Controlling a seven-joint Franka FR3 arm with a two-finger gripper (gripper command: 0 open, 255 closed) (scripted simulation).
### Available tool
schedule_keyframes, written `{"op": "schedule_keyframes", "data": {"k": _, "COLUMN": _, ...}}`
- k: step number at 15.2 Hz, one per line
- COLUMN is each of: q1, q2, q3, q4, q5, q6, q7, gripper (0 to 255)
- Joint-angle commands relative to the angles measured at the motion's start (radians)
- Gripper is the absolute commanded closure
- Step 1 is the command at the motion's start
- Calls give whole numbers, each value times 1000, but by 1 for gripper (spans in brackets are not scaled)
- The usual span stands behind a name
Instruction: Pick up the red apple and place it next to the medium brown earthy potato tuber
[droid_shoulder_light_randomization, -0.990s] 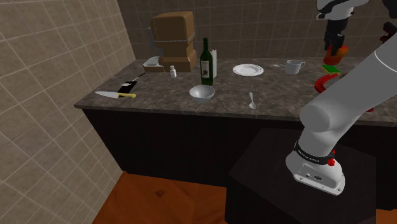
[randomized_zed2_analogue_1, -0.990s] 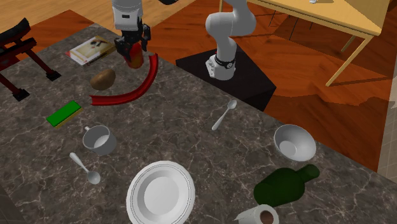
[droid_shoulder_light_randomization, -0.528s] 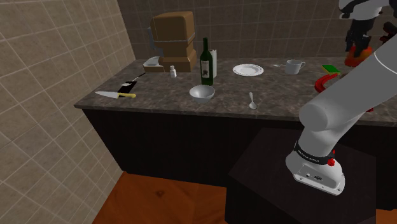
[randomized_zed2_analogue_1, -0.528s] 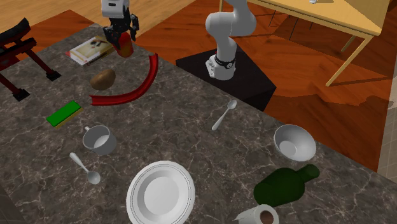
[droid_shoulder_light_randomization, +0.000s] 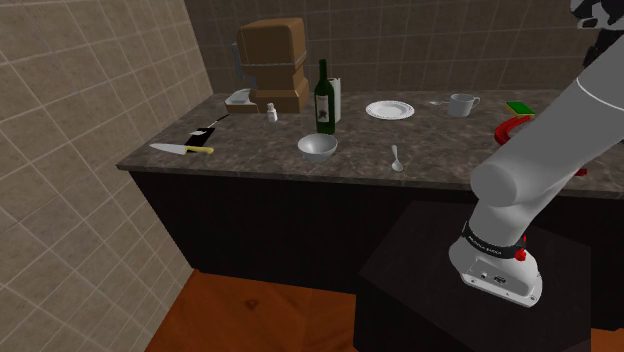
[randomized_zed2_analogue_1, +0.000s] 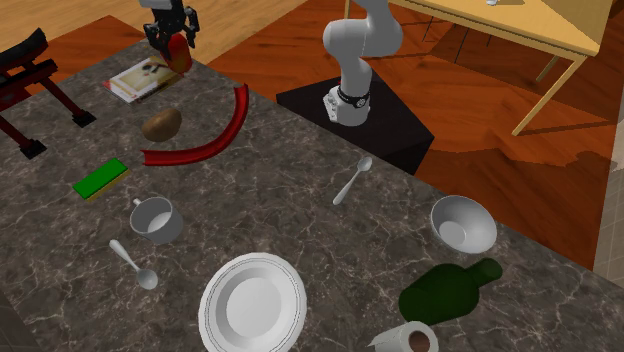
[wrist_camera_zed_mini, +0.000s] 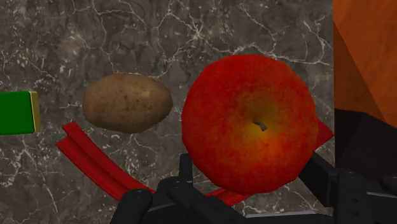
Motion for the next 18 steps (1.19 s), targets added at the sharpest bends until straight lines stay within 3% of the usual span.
{"op": "schedule_keyframes", "data": {"k": 1, "q1": 28, "q2": 42, "q3": -86, "q4": 33, "q5": 36, "q6": 18, "q7": -74, "gripper": 255}}
{"op": "schedule_keyframes", "data": {"k": 3, "q1": 86, "q2": 102, "q3": -209, "q4": 73, "q5": 98, "q6": 35, "q7": -159, "gripper": 255}}
{"op": "schedule_keyframes", "data": {"k": 4, "q1": 142, "q2": 144, "q3": -304, "q4": 95, "q5": 145, "q6": 45, "q7": -212, "gripper": 255}}
{"op": "schedule_keyframes", "data": {"k": 5, "q1": 276, "q2": 182, "q3": -474, "q4": 118, "q5": 190, "q6": 52, "q7": -263, "gripper": 255}}
{"op": "schedule_keyframes", "data": {"k": 6, "q1": 424, "q2": 161, "q3": -632, "q4": 145, "q5": 173, "q6": 46, "q7": -271, "gripper": 255}}
{"op": "schedule_keyframes", "data": {"k": 8, "q1": 496, "q2": 38, "q3": -680, "q4": 210, "q5": 48, "q6": 9, "q7": -230, "gripper": 255}}
{"op": "schedule_keyframes", "data": {"k": 11, "q1": 611, "q2": -87, "q3": -788, "q4": 332, "q5": -57, "q6": -42, "q7": -237, "gripper": 255}}
{"op": "schedule_keyframes", "data": {"k": 18, "q1": 607, "q2": -103, "q3": -804, "q4": 252, "q5": -83, "q6": 41, "q7": -213, "gripper": 255}}
